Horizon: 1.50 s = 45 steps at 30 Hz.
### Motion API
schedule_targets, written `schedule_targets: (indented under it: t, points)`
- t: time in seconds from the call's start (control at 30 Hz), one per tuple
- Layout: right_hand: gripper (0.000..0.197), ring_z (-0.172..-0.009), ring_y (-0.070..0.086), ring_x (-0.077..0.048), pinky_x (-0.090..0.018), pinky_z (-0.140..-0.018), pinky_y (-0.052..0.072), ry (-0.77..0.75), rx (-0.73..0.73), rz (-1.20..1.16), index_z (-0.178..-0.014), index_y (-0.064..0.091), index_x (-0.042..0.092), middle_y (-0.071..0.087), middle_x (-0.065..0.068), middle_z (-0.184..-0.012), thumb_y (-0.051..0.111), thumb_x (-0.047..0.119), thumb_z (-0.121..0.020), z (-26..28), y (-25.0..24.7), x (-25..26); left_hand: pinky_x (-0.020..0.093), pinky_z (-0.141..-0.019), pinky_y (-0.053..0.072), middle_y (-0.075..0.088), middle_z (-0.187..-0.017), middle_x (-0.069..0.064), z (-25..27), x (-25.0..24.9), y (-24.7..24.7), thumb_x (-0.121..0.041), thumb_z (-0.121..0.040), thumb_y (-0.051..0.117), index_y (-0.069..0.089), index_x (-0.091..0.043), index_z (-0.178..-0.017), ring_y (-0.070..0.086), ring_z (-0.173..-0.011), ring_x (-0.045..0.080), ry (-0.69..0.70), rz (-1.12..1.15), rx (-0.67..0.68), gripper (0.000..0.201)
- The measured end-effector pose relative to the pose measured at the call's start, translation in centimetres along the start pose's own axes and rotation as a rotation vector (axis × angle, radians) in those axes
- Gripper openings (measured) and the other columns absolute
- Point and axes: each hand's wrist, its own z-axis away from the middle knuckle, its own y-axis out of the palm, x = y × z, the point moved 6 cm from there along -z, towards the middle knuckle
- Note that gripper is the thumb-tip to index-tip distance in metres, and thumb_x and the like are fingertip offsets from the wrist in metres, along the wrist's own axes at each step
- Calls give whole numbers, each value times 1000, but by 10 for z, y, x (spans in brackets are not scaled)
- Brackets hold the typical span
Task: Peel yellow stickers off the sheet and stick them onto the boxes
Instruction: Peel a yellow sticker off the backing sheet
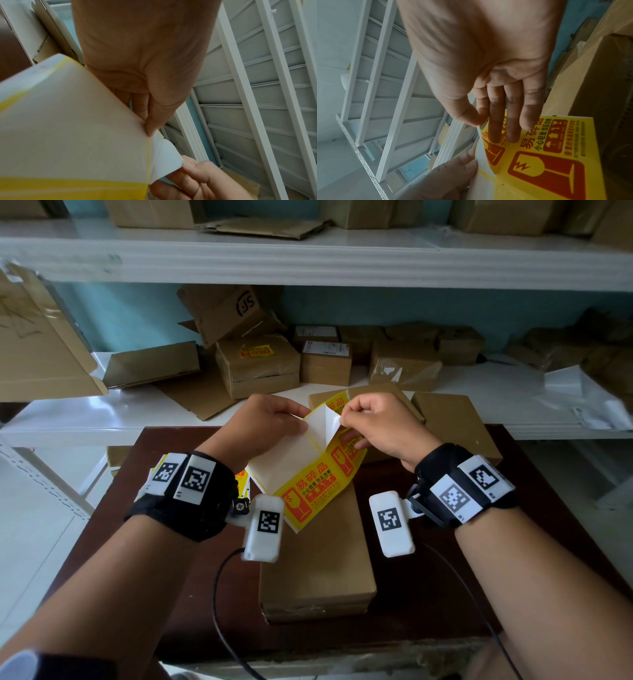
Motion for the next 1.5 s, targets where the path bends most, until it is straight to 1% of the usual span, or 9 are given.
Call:
schedule_targets:
  t: [0.13,0.3,0.43,0.53,0.6,0.77,1.1,1.4,1.5]
  points:
    - [13,-94,72,-23,-41,-77,61,-3,21,-12,-80,65,16,73,-13,-105,61,15,-93,0,1,0,22,-60,57,75,-81,1,0,1,-3,-12,-90,70,73,-26,-88,68,-64,12,5,-29,-13,15]
    - [15,-97,71,-24,-35,-72,60,-11,30,-11,-78,65,17,73,-12,-105,61,17,-93,0,1,0,23,-65,55,75,-83,2,-3,3,-5,-12,-90,71,71,-29,-84,67,-65,12,19,-66,-32,18]
    - [16,-97,71,-26,-39,-75,60,-9,30,-20,-77,64,17,73,-13,-105,61,16,-93,0,2,-1,19,-61,54,74,-78,-1,-4,3,-5,-12,-90,70,71,-29,-83,66,-60,8,34,-79,-32,19]
    - [14,-96,71,-25,-42,-77,60,-4,36,-21,-80,64,16,73,-13,-105,61,16,-93,1,2,-1,24,-66,55,75,-81,3,-5,4,-5,-11,-90,70,72,-29,-84,67,-64,12,39,-73,-27,19]
    - [14,-95,71,-24,-41,-76,60,-3,40,-18,-80,64,16,73,-14,-106,61,16,-94,1,2,-1,26,-69,56,75,-82,4,-5,4,-5,-11,-90,70,72,-29,-85,67,-66,13,40,-82,-23,19]
    - [15,-90,68,-21,-36,-72,57,-8,43,-26,-78,63,17,71,-19,-107,61,15,-93,1,2,-2,15,-57,52,73,-75,-1,-6,3,-5,-10,-90,69,71,-30,-83,63,-52,0,56,-106,-26,22]
    - [13,-95,71,-24,-41,-77,59,-5,52,-32,-82,64,14,72,-16,-107,61,14,-94,1,-1,-2,14,-54,51,72,-73,-2,-7,5,-7,-9,-90,69,71,-28,-84,63,-51,0,51,-97,-25,20]
    - [12,-100,70,-28,-37,-76,58,7,60,-25,-83,65,13,73,-15,-106,60,14,-95,3,-2,-3,14,-55,52,73,-78,1,-6,5,-8,-9,-90,68,71,-29,-84,63,-52,1,50,-118,-32,21]
    - [11,-97,71,-26,-36,-75,57,7,60,-22,-85,65,12,72,-16,-107,60,14,-95,3,-2,-4,15,-54,52,73,-77,1,-6,5,-7,-9,-90,68,70,-29,-84,62,-50,-1,54,-122,-36,22]
